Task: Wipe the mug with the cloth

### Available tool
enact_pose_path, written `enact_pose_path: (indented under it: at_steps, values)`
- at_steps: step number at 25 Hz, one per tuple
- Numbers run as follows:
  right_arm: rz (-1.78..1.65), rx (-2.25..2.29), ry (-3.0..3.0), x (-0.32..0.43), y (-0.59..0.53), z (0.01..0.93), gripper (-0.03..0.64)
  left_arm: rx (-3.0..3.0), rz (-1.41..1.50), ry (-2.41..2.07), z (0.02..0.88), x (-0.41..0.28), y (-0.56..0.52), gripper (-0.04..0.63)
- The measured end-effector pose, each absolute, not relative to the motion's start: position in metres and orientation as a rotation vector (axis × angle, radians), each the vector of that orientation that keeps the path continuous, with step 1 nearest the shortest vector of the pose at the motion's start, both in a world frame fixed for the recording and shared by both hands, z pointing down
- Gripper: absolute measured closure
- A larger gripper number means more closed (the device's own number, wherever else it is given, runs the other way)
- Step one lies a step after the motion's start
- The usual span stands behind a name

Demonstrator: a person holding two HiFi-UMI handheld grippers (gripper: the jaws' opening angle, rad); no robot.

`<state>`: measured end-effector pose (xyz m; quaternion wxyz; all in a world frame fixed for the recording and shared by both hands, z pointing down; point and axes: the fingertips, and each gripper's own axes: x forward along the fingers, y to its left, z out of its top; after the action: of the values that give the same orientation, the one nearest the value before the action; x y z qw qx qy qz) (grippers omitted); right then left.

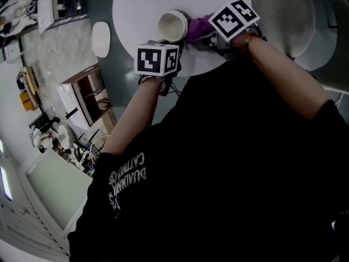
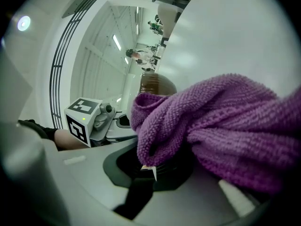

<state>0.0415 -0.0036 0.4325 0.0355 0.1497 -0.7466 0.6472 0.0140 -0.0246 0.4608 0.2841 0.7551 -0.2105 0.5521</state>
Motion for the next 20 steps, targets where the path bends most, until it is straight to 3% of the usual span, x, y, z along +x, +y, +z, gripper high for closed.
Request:
enact_pose_path:
  at_steps: [20]
  values:
    - [2.080, 0.589, -2.128, 0.005, -0.003, 0.447, 0.588, 2.025, 1.414, -0.529, 0.465, -0.001, -0.025, 0.531]
